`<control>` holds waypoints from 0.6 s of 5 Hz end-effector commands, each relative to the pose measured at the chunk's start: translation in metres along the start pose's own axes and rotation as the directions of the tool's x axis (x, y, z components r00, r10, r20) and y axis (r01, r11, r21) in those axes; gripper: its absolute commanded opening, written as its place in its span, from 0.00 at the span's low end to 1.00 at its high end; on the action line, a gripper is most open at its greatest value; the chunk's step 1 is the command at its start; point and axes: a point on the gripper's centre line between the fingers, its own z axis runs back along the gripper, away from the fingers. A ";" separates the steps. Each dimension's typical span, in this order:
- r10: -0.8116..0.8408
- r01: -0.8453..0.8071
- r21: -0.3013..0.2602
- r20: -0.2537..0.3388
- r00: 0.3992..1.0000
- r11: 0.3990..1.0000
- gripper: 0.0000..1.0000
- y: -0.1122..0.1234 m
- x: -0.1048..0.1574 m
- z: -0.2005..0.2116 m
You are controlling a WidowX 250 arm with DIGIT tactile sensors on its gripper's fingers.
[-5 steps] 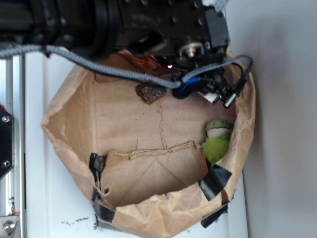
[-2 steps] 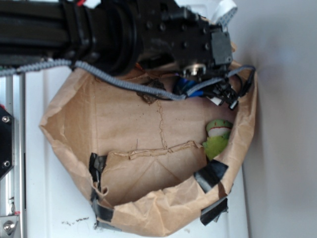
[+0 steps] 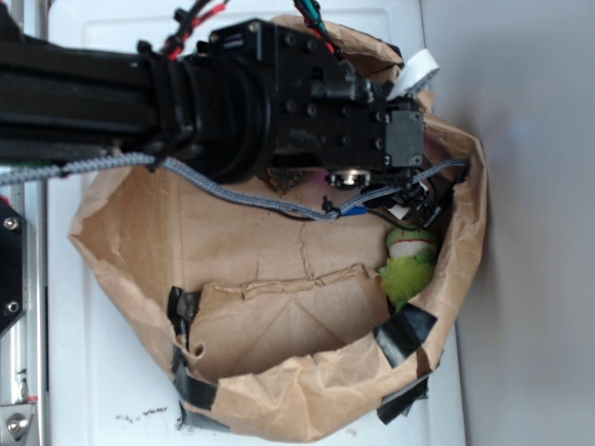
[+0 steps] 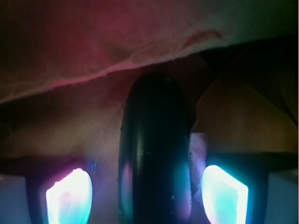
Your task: Grab the plastic pickle.
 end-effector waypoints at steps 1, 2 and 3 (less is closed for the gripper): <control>-0.004 0.006 -0.046 0.045 0.999 0.999 0.00 0.002 0.002 0.011; -0.009 0.012 -0.083 0.032 0.999 0.996 0.00 0.006 0.003 0.026; -0.027 0.026 -0.161 -0.004 1.000 0.987 0.00 0.009 0.002 0.061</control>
